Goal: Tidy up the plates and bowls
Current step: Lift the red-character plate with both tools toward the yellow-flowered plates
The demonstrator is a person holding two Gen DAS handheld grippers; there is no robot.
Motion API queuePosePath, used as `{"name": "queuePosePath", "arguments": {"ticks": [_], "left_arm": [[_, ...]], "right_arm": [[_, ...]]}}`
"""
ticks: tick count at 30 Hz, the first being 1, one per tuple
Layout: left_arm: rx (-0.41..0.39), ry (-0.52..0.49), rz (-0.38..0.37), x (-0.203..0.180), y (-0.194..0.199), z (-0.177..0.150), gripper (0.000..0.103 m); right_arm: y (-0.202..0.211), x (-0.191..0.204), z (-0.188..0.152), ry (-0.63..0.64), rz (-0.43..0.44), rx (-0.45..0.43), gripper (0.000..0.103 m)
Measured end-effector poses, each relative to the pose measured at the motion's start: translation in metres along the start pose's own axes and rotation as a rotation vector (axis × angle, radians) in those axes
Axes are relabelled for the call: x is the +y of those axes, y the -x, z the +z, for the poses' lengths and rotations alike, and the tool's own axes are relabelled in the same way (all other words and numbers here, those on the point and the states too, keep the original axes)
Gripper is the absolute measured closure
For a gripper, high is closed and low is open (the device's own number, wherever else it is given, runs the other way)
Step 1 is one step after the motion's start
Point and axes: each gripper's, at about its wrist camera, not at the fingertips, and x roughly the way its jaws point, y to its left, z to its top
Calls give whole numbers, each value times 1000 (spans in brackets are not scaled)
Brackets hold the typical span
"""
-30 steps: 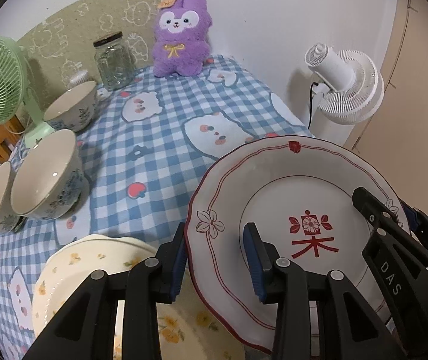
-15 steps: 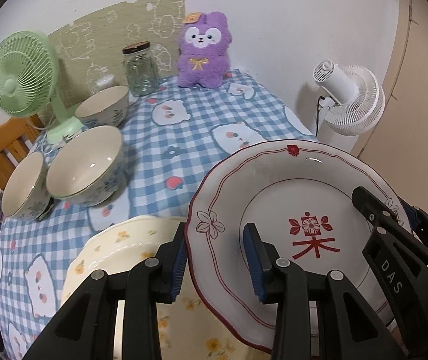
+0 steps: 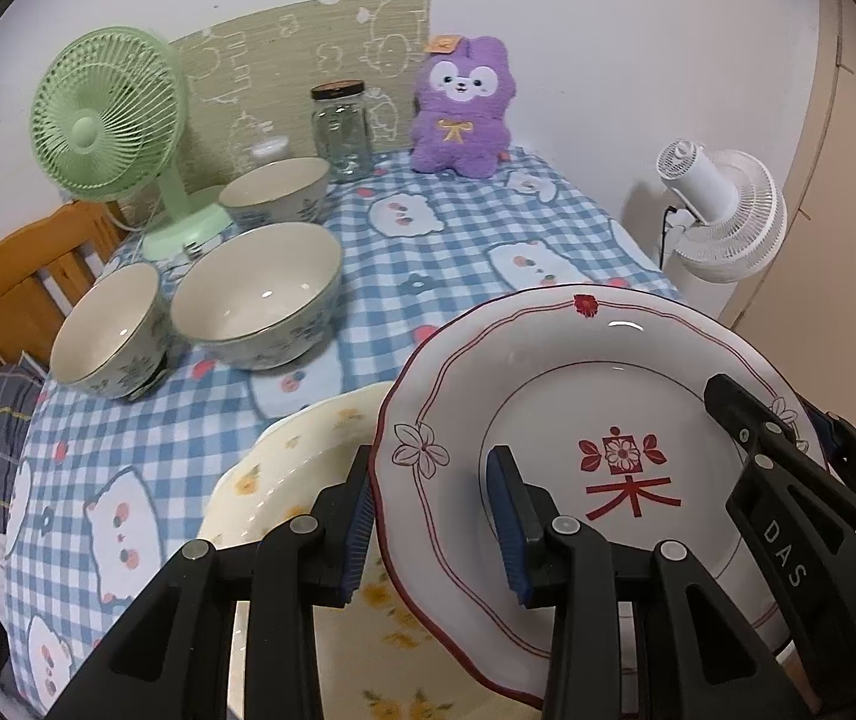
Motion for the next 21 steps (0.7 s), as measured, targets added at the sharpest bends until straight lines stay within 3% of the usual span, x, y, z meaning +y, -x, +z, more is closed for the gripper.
{"name": "queuePosePath", "arguments": {"ticks": [21], "left_arm": [[9,50,53,49,4,-38,67]], "right_arm": [[1,50,-37,51,47,30,67]]}}
